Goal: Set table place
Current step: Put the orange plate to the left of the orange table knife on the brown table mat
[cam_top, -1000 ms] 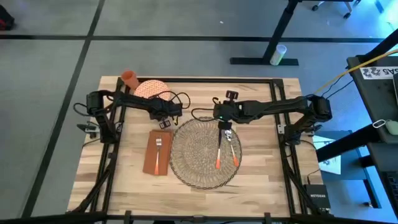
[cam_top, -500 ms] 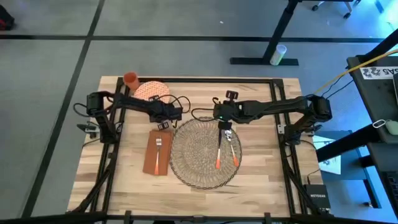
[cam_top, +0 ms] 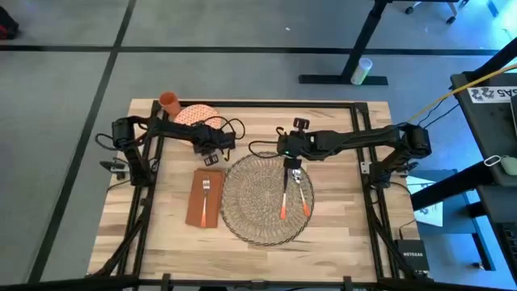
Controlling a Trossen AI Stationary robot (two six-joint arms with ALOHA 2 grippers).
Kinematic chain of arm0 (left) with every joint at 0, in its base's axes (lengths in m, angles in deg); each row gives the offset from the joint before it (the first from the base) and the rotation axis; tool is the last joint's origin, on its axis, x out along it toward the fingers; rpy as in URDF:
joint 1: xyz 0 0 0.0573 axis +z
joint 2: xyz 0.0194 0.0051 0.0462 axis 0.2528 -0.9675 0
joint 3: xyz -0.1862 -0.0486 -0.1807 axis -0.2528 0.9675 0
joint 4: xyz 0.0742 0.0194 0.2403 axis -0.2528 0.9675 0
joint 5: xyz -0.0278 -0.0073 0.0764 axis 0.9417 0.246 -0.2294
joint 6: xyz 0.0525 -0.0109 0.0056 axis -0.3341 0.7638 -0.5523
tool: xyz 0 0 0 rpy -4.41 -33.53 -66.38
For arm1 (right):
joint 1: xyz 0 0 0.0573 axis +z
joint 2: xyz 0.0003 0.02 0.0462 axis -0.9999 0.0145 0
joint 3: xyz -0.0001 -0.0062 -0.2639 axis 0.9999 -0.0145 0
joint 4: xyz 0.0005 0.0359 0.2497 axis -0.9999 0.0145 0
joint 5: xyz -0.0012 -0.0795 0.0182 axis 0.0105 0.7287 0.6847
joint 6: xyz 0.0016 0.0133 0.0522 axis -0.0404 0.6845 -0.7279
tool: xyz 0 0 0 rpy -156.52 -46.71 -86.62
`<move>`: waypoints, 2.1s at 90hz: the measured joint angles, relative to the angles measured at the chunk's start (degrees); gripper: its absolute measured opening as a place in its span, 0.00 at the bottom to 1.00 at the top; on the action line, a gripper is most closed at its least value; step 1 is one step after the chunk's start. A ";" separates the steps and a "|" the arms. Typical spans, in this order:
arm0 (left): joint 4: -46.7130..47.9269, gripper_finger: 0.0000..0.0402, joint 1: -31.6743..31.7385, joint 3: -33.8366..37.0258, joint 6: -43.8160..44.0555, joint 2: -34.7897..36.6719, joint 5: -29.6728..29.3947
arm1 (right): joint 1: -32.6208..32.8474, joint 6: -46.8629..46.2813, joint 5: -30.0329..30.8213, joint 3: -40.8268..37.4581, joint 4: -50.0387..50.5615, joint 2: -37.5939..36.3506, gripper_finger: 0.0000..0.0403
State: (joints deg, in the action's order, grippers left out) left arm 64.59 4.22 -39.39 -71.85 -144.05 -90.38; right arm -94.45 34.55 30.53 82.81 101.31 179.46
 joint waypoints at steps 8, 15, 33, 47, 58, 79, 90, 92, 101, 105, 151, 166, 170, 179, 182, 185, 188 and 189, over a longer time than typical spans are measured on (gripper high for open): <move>-0.37 0.30 -0.01 0.00 0.01 0.00 0.06 | 0.00 0.00 0.00 0.00 0.00 0.00 0.13; -0.59 0.28 -0.01 0.00 0.02 -0.01 0.11 | 0.00 0.02 0.00 0.00 0.00 0.00 0.13; -0.59 0.07 -0.06 0.00 -0.63 0.00 1.11 | 0.00 0.02 0.00 0.00 0.00 0.00 0.13; -1.97 0.02 -0.49 0.99 -2.22 0.00 0.93 | 0.00 0.02 0.00 0.00 0.00 0.00 0.13; -1.40 0.01 -2.49 1.30 -1.52 0.04 0.14 | 0.00 0.04 0.00 0.00 0.00 0.00 0.13; 0.03 0.00 -9.52 1.31 1.11 0.14 0.22 | 0.00 0.22 0.02 0.00 0.00 0.00 0.13; 2.76 0.00 -13.38 0.16 3.87 0.15 0.26 | 0.07 0.22 0.02 0.00 0.07 0.00 0.13; 3.45 0.00 -14.10 -0.31 4.45 0.16 -0.06 | 0.07 0.22 0.02 0.00 0.19 -0.13 0.13; 6.35 0.00 -16.99 -2.73 6.35 0.35 -1.92 | 0.06 0.23 0.75 0.00 1.34 -1.43 0.13; 7.72 0.00 -17.94 -4.01 6.60 0.47 -2.17 | 0.04 0.18 1.18 0.00 2.92 -2.69 0.13; 11.52 0.00 -23.90 -14.88 4.74 3.24 -5.10 | -0.02 -1.08 2.39 0.02 13.49 -21.41 0.01; 11.65 0.00 -25.73 -17.06 4.34 3.24 -5.28 | -0.02 -2.79 3.06 0.01 17.42 -22.26 0.00; 11.63 0.00 -26.38 -17.67 3.77 3.24 -5.28 | -0.02 -3.15 3.06 -0.02 18.34 -22.27 0.00; 11.55 0.00 -27.67 -18.98 3.45 3.24 -5.28 | 0.00 -3.28 3.06 -0.02 18.26 -22.29 0.00; 11.57 0.00 -28.10 -19.45 3.45 3.24 -5.26 | 0.00 -3.31 3.06 -0.02 18.12 -22.29 0.00; 11.51 0.00 -28.48 -19.94 3.42 3.24 -5.28 | 0.00 -3.32 3.06 -0.02 18.11 -22.29 0.00; 11.35 0.00 -28.80 -20.33 3.39 3.24 -5.29 | 0.00 -3.33 3.06 -0.02 18.10 -22.29 0.00; 11.32 0.00 -28.90 -20.43 3.36 3.24 -5.30 | 0.00 -3.34 3.06 -0.02 18.08 -22.29 0.00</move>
State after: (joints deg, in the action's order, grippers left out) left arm 75.91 -24.67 -59.82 -68.49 -140.81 -95.68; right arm -94.45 31.21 33.59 82.79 119.39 157.17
